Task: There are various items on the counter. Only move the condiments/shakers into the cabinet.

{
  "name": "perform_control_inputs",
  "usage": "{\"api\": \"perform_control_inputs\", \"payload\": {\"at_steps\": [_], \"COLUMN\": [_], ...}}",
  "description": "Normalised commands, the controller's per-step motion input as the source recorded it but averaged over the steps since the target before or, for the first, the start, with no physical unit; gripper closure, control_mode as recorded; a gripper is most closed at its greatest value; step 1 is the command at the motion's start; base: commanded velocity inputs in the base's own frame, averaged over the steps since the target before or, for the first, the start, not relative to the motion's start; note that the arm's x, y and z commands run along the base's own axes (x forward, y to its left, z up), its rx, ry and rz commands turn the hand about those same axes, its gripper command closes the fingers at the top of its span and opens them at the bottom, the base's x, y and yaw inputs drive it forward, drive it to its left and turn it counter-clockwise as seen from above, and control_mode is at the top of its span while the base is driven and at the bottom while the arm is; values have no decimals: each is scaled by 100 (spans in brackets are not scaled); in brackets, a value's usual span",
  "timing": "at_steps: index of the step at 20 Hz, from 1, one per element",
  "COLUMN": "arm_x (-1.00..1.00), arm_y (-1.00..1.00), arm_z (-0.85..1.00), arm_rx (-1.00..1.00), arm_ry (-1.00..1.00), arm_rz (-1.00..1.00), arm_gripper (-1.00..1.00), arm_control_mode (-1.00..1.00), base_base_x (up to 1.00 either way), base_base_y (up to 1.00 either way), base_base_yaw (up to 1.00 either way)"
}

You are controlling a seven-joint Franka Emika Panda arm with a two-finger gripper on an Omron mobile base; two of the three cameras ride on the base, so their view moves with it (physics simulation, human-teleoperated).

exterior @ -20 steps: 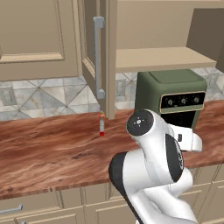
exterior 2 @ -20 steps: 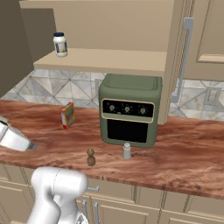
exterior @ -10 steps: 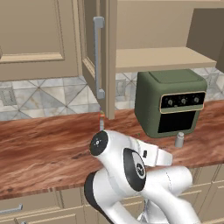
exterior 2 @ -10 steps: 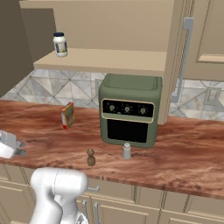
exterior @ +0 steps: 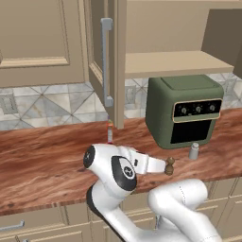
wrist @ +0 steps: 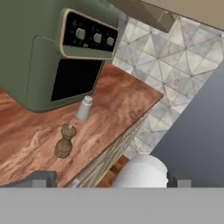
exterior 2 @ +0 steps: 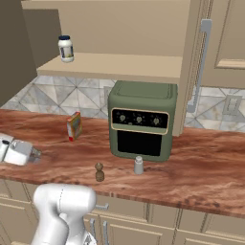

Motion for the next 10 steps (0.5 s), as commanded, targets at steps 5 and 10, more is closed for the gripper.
{"api": "perform_control_inputs", "payload": {"at_steps": [5, 10], "arm_x": [59, 15], "arm_y": [0, -3], "arm_z": [-17, -33], "arm_rx": [0, 0], "arm_ry": [0, -7], "arm_rz": [-12, -13], "arm_gripper": [-100, -100], "arm_control_mode": [-100, -100], "base_base_x": [0, 0], "base_base_y": [0, 0], "base_base_yaw": [0, 0]}}
